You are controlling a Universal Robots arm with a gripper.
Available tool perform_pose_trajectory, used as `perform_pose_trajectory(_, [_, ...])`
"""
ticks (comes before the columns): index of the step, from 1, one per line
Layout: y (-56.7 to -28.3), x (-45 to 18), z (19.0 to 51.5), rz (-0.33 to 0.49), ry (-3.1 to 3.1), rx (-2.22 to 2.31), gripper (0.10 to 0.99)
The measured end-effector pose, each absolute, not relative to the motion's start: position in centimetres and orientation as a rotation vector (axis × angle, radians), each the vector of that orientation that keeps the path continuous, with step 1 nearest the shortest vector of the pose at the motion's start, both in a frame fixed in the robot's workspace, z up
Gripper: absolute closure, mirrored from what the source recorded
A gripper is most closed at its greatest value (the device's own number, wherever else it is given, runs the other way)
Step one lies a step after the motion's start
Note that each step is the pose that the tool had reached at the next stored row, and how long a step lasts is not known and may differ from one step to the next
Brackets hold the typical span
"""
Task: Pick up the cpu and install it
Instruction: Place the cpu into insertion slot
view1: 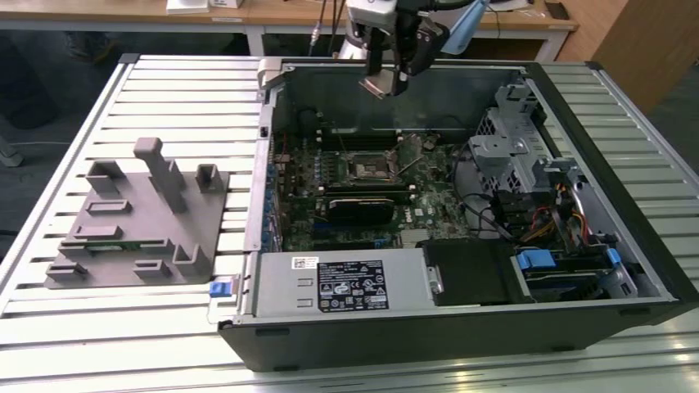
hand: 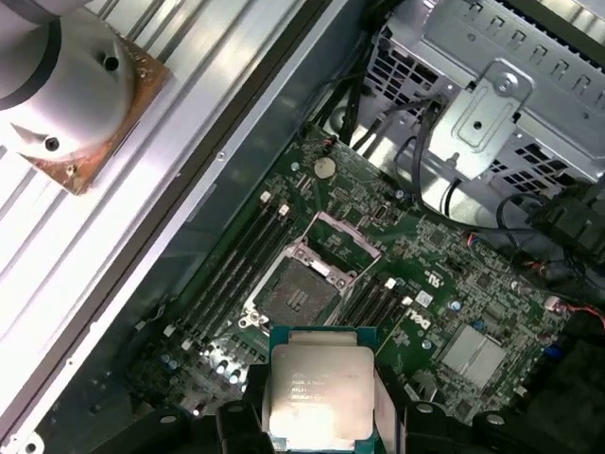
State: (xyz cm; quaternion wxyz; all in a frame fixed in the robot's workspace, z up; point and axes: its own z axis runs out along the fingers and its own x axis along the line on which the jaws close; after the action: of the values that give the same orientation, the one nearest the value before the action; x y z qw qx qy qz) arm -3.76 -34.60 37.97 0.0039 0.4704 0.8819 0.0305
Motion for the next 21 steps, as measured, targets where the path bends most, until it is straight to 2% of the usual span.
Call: perform_pose_trajectory(21, [-34.56, -3.76, 37.73, 0.092, 2.528, 1.836, 0.561])
